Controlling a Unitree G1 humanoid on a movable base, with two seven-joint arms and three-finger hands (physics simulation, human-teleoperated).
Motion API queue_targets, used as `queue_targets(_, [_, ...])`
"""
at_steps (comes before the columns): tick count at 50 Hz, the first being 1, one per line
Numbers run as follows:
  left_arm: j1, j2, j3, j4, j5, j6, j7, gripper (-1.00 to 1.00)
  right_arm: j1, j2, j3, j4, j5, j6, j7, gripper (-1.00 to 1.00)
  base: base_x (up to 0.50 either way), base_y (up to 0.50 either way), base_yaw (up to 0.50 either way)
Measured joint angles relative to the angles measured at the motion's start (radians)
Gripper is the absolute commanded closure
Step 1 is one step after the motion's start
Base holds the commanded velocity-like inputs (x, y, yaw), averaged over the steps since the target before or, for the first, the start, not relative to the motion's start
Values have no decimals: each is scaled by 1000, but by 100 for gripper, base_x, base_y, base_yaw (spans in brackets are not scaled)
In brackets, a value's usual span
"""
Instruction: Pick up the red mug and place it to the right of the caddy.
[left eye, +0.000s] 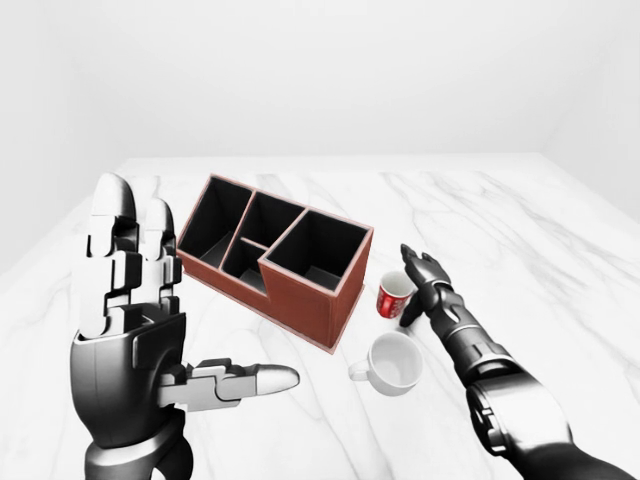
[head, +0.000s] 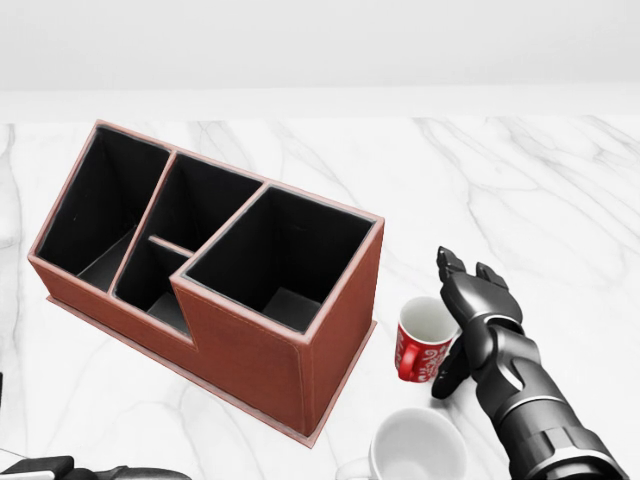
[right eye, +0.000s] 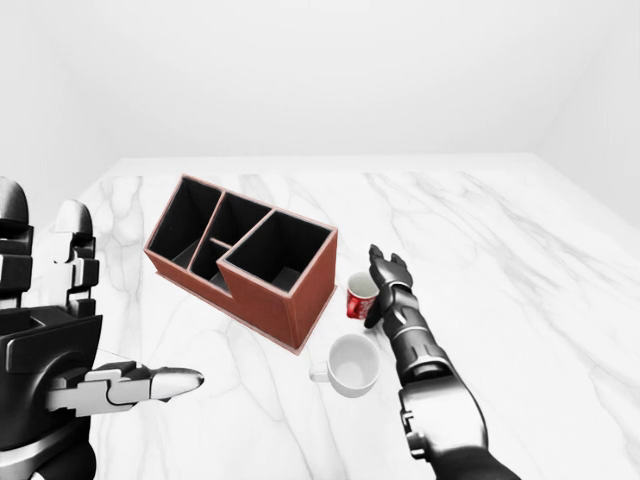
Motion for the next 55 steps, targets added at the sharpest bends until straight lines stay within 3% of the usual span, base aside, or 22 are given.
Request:
queue_targets(12, [0,2,-7,0,2,0,4,-100,2,-35,-14,-43,9,0,31,-100,0,0,0])
queue_targets(21, [1,3,-8,0,2,0,4,-100,47,-83,-44,-182,19,0,114,-100,0,0,0])
queue_targets(47, [6,4,-13,0,5,0,7,-100,337,-170,-279,-1230,175,0,715,-100,0,0,0])
queue_targets(55, [9,5,-15,0,6,0,6,-100,411,-165,-335,-1523,241,0,733,-100,0,0,0])
